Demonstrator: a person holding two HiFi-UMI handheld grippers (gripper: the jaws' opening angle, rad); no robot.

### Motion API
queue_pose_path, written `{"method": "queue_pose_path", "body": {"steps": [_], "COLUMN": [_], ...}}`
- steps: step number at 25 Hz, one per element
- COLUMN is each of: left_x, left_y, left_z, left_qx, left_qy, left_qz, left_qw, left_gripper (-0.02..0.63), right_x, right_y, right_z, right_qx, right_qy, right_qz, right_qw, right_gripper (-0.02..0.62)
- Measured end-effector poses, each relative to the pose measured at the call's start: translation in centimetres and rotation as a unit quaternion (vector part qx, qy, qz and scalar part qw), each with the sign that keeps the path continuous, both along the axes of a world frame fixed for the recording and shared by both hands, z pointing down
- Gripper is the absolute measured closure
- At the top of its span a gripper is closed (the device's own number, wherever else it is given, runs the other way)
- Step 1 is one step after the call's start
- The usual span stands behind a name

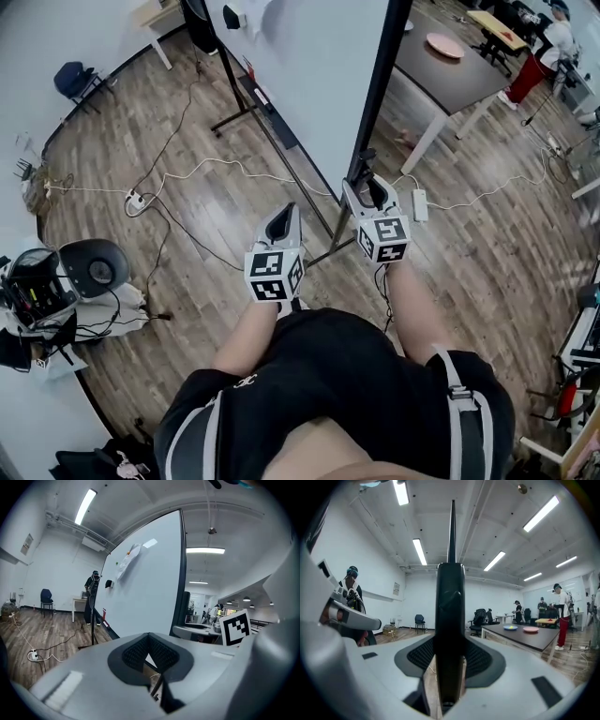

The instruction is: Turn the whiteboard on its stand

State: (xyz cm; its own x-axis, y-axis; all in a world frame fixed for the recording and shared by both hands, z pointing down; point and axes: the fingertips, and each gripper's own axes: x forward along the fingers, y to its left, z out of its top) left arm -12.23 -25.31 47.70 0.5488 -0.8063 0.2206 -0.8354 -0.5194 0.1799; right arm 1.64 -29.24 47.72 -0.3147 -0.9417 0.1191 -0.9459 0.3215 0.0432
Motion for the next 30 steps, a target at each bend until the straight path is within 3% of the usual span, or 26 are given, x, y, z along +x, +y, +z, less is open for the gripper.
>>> {"method": "queue_pose_path", "body": {"steps": [30], "left_x": [4.6], "left_y": [12.8], "left_z": [0.4], "left_qx": [-0.006], "left_qy": [-0.016], "left_qz": [-0.012], "left_qw": [0.9998], "left_gripper": [0.597], "right_x": [2.7], "right_y": [12.8], "right_z": [0.7], "right_qx": [-0.009], "right_qy": [0.024], "right_qz": [0.022], "right_qw": [0.999], "right_gripper": [0.419]}}
